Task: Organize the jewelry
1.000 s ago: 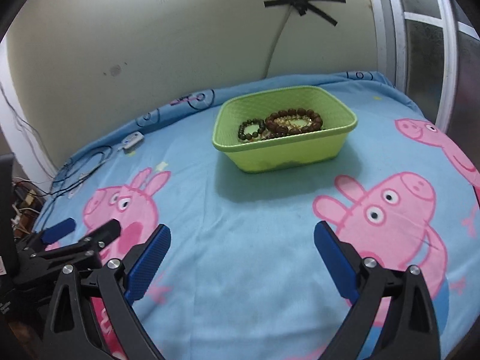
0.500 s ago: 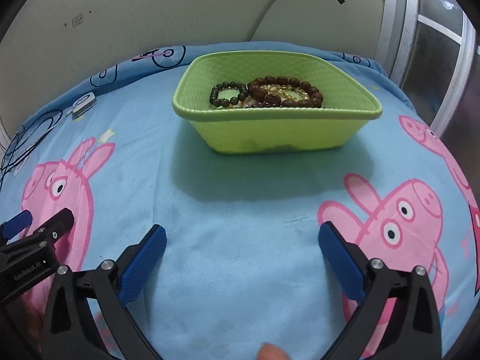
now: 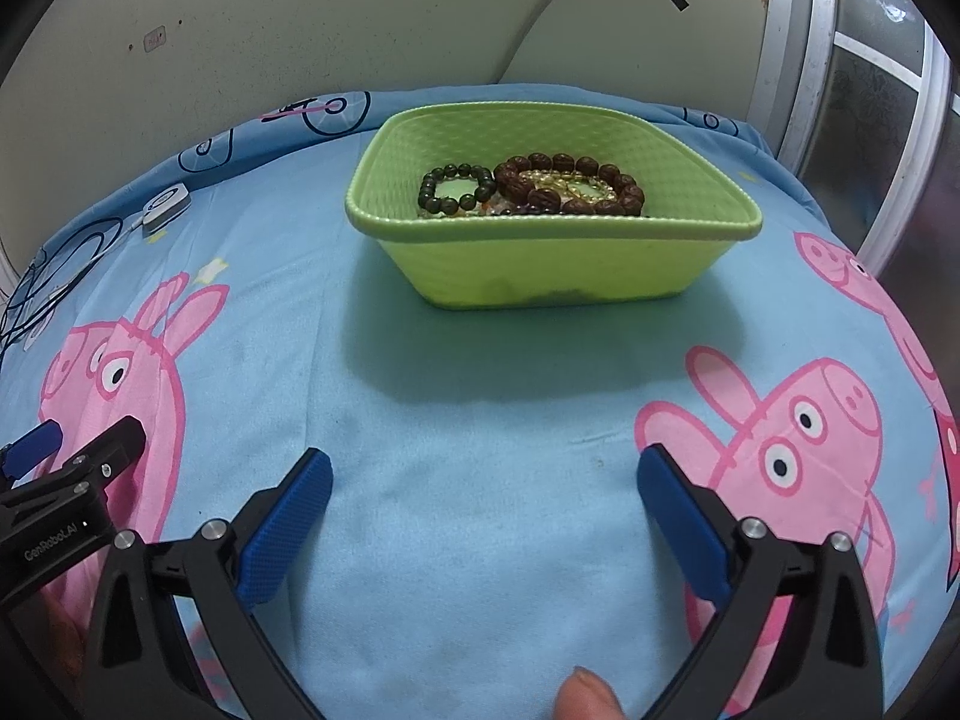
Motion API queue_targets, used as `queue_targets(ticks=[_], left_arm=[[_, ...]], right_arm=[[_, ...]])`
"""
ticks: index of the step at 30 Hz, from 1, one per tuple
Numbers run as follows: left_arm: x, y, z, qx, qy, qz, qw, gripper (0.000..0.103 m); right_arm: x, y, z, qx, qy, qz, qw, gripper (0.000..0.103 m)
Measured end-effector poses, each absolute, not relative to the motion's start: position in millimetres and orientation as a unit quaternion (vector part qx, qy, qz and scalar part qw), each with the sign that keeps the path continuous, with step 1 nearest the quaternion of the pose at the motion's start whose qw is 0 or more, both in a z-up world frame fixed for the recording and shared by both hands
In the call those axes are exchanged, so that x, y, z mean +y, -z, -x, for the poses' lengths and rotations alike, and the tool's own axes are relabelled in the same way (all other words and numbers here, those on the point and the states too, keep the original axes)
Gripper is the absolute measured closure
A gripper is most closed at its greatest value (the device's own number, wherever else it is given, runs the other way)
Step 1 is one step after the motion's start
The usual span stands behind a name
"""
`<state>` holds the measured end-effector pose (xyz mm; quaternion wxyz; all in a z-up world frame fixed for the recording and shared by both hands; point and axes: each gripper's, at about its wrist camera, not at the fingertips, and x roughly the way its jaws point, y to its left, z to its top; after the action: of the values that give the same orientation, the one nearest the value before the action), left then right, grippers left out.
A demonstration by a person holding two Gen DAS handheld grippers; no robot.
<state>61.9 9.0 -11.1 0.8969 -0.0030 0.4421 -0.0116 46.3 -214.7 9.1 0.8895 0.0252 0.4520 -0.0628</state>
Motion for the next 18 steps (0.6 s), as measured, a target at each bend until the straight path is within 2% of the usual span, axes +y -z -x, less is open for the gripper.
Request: queue_targets(ticks=[18], left_arm=[[9.3, 10.0, -53.9, 0.441, 0.012, 0.006, 0.897, 0.006]], right_arm=[[-214.3, -9.4, -45.1, 0.448, 0.064, -0.030, 0.891, 0.018]])
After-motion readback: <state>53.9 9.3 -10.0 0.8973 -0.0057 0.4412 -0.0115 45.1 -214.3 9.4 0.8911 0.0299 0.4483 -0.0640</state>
